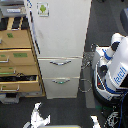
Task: Opening the fridge
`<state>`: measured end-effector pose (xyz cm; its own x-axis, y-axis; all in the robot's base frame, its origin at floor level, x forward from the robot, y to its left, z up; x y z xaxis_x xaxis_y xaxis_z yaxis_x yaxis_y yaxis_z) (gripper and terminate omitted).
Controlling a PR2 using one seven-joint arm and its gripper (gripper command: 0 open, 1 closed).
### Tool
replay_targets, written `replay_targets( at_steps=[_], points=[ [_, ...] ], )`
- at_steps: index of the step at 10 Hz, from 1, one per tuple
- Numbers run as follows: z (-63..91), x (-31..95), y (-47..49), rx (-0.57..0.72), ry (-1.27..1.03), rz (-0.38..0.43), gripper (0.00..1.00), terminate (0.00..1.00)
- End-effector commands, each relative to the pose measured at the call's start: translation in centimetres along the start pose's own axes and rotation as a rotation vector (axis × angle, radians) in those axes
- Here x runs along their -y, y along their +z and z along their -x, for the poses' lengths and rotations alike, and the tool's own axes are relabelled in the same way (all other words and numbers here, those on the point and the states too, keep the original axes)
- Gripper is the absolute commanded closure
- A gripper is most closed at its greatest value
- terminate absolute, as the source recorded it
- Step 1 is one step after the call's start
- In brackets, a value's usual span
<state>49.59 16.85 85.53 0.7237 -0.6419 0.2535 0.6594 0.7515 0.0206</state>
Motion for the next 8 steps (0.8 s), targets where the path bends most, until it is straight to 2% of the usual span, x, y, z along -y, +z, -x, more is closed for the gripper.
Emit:
replay_targets(
  at_steps=[1, 3, 5, 8],
  points=[
    [-6.9, -8.3, -0.5, -0.13, 0.186, -0.021, 0.0, 0.0],
    [-7.5, -12.1, -0.1, -0.202, 0.321, -0.052, 0.0, 0.0],
    [-8.3, -14.5, 1.1, -0.22, 0.39, -0.063, 0.0, 0.0],
    [-11.2, -20.5, 2.3, -0.304, 0.511, -0.163, 0.0, 0.0]
  ],
)
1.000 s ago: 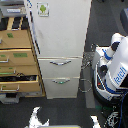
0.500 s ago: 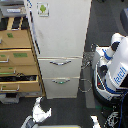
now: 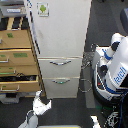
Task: Opening the fridge
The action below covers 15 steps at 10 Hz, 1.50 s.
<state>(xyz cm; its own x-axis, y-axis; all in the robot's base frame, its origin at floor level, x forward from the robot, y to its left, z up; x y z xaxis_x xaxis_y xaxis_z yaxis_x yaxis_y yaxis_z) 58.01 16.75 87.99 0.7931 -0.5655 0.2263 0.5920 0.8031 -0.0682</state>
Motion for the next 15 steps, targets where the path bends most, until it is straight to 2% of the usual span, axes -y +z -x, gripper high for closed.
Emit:
replay_targets(
  at_steps=[1, 3, 6, 9, 15],
  points=[
    [-6.0, -15.2, 3.2, -0.251, 0.449, -0.233, 0.0, 0.0],
    [-7.2, -17.5, 3.9, -0.26, 0.5, -0.261, 0.0, 0.0],
    [-8.5, -20.0, 4.0, -0.289, 0.62, -0.231, 0.0, 0.0],
    [-9.7, -20.6, 4.5, -0.308, 0.687, -0.234, 0.0, 0.0],
    [-11.8, -21.0, 6.0, -0.296, 0.658, -0.269, 0.0, 0.0]
  ],
)
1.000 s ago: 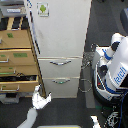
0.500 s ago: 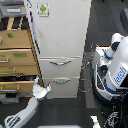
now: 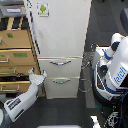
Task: Opening the fridge
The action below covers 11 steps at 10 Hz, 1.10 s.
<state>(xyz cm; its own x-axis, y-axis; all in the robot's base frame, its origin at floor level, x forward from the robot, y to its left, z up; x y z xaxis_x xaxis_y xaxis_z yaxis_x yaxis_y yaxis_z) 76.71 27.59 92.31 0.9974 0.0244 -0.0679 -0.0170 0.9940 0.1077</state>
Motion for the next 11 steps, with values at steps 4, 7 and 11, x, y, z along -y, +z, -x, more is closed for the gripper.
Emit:
replay_targets(
  at_steps=[4, 7, 11],
  points=[
    [-6.2, 2.0, 6.7, 0.069, -0.028, -0.023, 0.0, 0.0],
    [-9.0, 1.8, 10.0, 0.107, -0.043, -0.022, 0.0, 0.0],
    [-11.1, -1.4, 11.5, 0.114, -0.044, 0.004, 0.0, 0.0]
  ],
)
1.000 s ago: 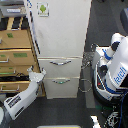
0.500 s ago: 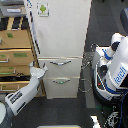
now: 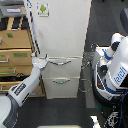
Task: Opening the fridge
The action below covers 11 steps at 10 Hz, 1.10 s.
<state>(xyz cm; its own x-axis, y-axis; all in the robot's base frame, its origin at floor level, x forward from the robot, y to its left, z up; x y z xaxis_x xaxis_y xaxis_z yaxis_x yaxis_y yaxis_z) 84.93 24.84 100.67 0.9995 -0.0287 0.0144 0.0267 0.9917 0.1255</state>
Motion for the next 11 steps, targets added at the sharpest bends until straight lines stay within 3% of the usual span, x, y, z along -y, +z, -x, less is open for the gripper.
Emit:
replay_targets(
  at_steps=[1, 5, 6, 7, 11],
  points=[
    [-5.1, -5.1, 2.2, 0.026, 0.018, 0.026, 0.0, 0.0],
    [-8.6, -6.1, 4.8, 0.089, -0.025, 0.031, 0.0, 0.0],
    [-8.9, -5.3, 5.0, 0.096, -0.066, 0.077, 0.0, 0.0],
    [-8.3, -4.1, 5.0, 0.077, -0.111, 0.148, 1.0, 0.0],
    [-7.9, -4.1, 4.2, 0.052, -0.163, 0.19, 1.0, 0.0]
  ],
)
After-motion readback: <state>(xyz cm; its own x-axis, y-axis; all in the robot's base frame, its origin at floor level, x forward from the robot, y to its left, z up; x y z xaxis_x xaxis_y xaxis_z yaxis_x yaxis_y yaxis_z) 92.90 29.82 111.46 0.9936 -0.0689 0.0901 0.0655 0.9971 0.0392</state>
